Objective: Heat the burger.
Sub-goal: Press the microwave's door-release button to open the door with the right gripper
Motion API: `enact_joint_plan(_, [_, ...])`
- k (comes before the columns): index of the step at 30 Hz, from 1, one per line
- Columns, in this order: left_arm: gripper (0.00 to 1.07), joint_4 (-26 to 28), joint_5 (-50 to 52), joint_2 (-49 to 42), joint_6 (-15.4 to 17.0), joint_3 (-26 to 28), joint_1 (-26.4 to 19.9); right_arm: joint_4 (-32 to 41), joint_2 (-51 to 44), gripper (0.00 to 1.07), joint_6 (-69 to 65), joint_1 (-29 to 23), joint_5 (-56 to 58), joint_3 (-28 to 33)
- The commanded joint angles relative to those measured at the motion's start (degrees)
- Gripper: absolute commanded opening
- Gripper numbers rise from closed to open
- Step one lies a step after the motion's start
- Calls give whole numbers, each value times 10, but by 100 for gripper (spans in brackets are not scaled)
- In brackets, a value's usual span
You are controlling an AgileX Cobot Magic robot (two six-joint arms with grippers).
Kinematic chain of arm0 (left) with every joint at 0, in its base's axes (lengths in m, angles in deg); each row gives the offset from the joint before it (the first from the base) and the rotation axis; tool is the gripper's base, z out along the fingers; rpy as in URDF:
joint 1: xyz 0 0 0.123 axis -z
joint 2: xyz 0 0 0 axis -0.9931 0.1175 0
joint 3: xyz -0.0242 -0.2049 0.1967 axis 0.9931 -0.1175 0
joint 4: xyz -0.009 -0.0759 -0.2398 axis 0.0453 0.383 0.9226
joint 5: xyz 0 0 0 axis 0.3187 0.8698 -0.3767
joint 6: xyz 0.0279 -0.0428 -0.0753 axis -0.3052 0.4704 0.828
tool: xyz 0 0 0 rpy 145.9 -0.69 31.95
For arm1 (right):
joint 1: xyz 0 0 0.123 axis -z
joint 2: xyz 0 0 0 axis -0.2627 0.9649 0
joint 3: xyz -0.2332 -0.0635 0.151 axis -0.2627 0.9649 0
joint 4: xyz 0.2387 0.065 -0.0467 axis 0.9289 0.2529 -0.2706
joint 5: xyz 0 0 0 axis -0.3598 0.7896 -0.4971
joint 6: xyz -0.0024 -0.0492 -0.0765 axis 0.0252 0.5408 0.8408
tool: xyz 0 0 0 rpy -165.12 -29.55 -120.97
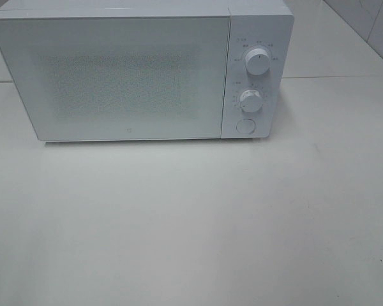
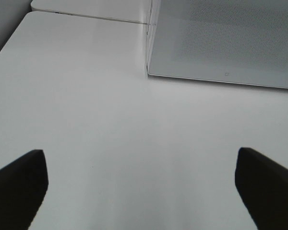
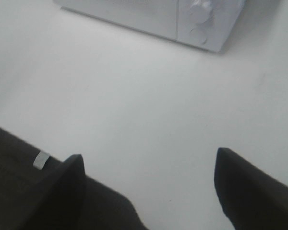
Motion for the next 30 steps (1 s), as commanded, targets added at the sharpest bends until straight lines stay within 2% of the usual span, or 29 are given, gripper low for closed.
enact_joint_plan(1, [98,2,5,-11,1,-2,0,-15,-54,70,7,50,2,-3])
enact_joint_plan(12, [98,2,5,-11,1,-2,0,-81,-190,70,-7,140,17,-2])
enact_joint_plan(18, [98,2,5,-11,1,-2,0,-81,-227,70,-14,150,19,15])
enact_joint_plan(20, [98,2,5,-11,1,-2,0,-86,-257,70,-14,150,19,56])
enact_joint_plan(23, [98,2,5,-11,1,-2,0,-87,-257,70,-14,150,19,64])
enact_joint_plan(27, [98,1,5,-7,1,-2,0,-88,-257,70,-14,150,-7,117])
enact_joint_plan(30, [98,2,5,-4,1,-2,0,-89,-257,70,-16,150,-11,121])
